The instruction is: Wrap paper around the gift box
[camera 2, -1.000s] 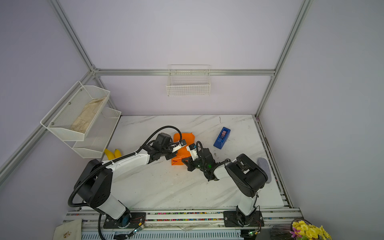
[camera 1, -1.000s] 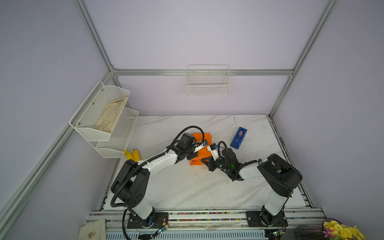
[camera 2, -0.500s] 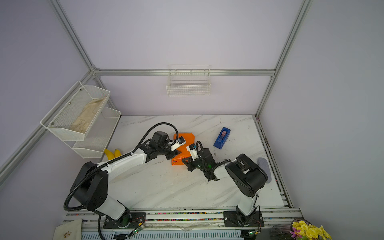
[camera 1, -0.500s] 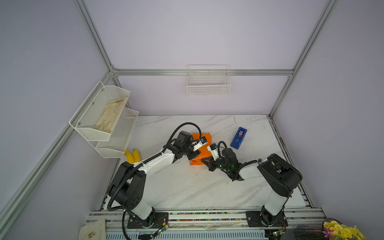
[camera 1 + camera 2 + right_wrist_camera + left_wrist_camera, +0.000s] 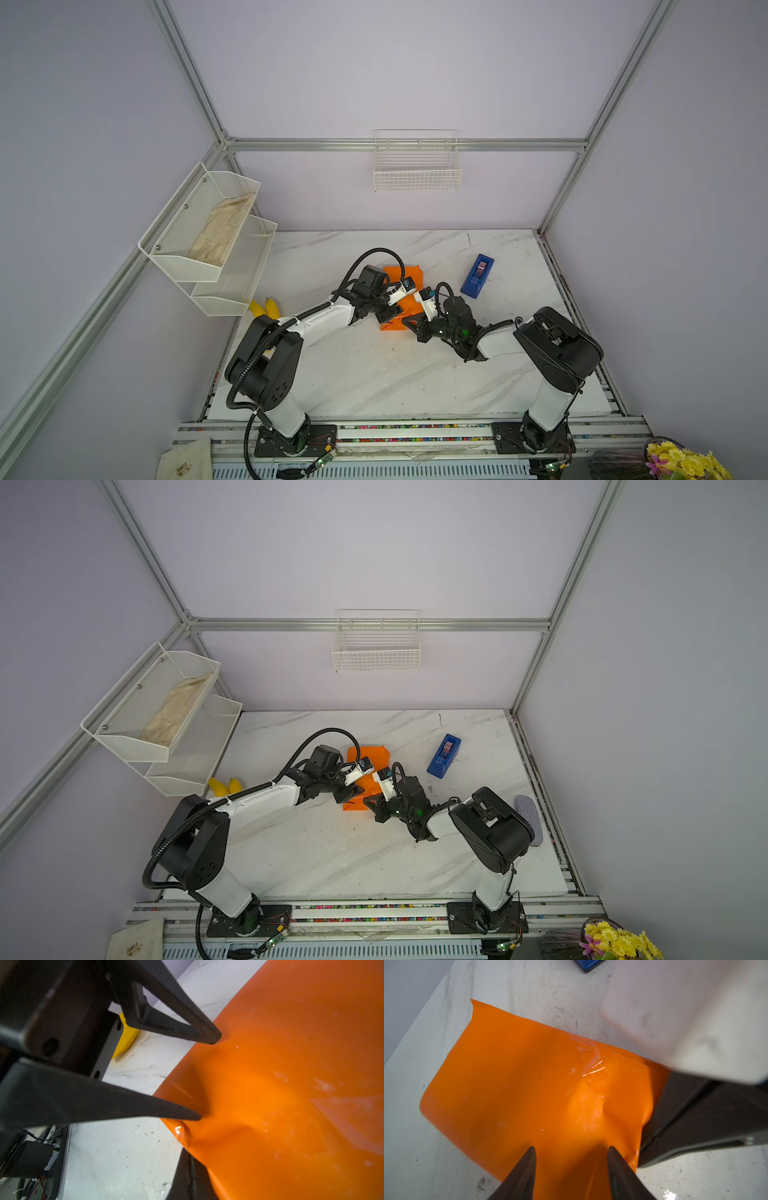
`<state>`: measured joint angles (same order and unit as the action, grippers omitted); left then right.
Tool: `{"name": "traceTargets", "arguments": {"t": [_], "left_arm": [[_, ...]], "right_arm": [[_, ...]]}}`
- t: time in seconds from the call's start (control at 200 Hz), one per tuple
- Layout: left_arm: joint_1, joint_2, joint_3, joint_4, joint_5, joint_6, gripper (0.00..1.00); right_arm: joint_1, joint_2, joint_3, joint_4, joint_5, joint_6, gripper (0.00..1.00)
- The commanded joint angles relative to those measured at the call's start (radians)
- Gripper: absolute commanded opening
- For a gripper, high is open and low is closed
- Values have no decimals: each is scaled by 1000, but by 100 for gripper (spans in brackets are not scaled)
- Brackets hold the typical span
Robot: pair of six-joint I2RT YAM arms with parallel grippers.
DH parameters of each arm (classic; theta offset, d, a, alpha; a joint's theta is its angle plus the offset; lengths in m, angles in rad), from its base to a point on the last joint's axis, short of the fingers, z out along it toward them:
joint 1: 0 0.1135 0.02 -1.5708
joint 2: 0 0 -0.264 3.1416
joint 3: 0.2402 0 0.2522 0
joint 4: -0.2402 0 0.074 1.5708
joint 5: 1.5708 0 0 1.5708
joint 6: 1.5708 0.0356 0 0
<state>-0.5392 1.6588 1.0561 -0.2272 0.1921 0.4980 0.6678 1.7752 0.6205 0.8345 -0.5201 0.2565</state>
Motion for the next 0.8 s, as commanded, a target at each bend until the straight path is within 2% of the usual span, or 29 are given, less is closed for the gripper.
{"name": "traceTargets", "arguments": {"t": [0.0, 0.23, 0.315, 0.39, 0.795], "left_arm": [[5, 52, 55, -26, -119, 13, 54], [5, 79, 73, -52, -112, 8, 53], [5, 82, 73, -63, -109, 11, 53], [5, 85, 72, -67, -109, 13, 52], [5, 98, 79, -83, -99, 13, 51]], "right_arm": [[4, 9, 17, -1, -7, -11, 0], [4, -4, 12, -31, 24, 27, 0], [4, -9, 11, -41, 36, 51, 11], [4, -10, 12, -58, 50, 69, 13], [4, -7, 7, -123, 130, 130, 8]]}}
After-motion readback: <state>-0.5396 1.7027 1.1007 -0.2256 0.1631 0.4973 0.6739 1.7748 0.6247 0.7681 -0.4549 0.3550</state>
